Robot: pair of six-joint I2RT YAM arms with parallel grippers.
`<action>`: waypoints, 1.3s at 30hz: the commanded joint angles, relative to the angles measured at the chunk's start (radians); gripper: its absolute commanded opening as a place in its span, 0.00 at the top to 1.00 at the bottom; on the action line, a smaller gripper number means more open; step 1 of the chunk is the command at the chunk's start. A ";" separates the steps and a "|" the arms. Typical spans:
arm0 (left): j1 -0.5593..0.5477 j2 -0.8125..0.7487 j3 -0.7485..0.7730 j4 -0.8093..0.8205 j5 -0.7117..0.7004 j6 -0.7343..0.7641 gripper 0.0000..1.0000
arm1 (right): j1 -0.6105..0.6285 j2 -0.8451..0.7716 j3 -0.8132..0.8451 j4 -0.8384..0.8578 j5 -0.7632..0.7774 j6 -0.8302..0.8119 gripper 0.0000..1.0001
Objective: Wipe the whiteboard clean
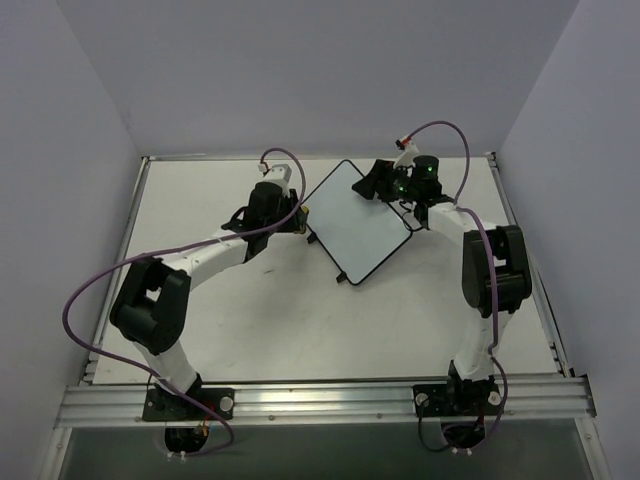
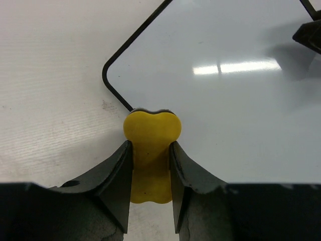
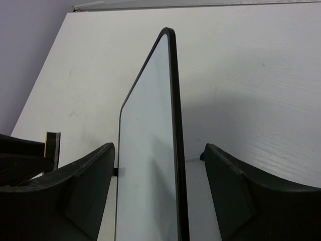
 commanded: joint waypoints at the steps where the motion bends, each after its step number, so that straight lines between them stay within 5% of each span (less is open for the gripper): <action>1: 0.033 -0.040 -0.001 0.006 -0.009 -0.042 0.98 | 0.001 -0.055 -0.028 -0.061 0.016 -0.009 0.32; 10: 0.081 -0.062 0.002 -0.020 -0.033 -0.069 0.98 | -0.067 -0.105 -0.048 -0.040 -0.001 0.031 0.28; 18: 0.191 -0.089 0.008 -0.201 -0.157 -0.093 0.98 | -0.124 -0.171 -0.065 -0.031 0.013 0.125 0.26; 26: 0.277 -0.002 0.109 -0.451 -0.253 -0.046 0.97 | -0.127 -0.259 -0.007 -0.256 0.249 0.110 0.24; 33: 0.357 0.076 0.094 -0.448 -0.185 -0.059 0.74 | -0.128 -0.320 0.025 -0.388 0.349 0.079 0.23; 39: 0.371 0.087 0.054 -0.411 -0.172 -0.070 0.37 | -0.130 -0.365 0.019 -0.423 0.363 0.062 0.21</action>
